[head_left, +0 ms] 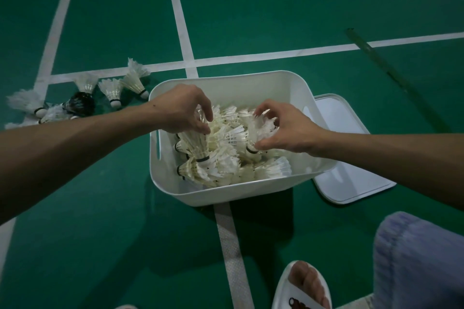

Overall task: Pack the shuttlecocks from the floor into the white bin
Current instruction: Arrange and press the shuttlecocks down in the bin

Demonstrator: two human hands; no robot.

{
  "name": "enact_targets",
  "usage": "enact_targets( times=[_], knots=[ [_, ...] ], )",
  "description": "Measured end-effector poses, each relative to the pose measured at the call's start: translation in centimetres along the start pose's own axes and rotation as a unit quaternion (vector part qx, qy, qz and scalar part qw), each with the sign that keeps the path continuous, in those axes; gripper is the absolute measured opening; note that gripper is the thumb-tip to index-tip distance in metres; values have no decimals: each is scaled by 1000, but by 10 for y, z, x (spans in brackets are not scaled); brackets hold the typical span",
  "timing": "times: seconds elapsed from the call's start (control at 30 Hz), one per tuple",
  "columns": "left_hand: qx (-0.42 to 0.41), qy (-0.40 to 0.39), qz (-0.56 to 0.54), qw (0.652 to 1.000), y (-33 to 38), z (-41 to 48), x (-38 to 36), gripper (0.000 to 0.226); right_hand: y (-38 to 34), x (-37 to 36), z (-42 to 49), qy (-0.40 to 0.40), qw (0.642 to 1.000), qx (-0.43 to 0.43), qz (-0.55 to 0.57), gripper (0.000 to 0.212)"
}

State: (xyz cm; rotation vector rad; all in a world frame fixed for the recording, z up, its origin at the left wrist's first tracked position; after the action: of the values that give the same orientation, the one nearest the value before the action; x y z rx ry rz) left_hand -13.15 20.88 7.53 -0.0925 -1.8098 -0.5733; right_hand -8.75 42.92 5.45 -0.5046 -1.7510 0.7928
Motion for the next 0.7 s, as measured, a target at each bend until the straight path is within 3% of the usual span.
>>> enact_targets(
  times=[0.13,0.3,0.47,0.63,0.7],
  knots=[
    [4,-9,-2,1000,-2,-1,-2,27,0,-1,-2,-28,999,10,34,69],
    [3,-11,-3,1000,-2,0,-3,26,1,-5,0,-31,999,6,24,51],
    [2,-15,-5,1000,-2,0,-3,26,2,-4,0,-18,999,20,-40,49],
    [5,-19,-10,1000,-3,-2,-2,25,-3,-3,-5,-27,995,41,-84,66],
    [6,-21,-12,1000,-4,-2,-2,25,-2,-5,-6,-42,993,42,-99,56]
  ],
)
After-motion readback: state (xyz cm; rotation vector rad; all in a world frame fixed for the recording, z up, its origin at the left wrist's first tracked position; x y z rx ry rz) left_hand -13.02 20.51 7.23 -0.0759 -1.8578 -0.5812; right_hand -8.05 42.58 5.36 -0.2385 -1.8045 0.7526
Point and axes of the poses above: each hand's wrist, its own z-axis towards the middle knuckle, its own x-axis out of the back of the hand, y = z × x, the point moved 2 cm from there along z, towards the middle knuckle, and after that the axes turned 5 degrees about x, right-handed, at the moved point
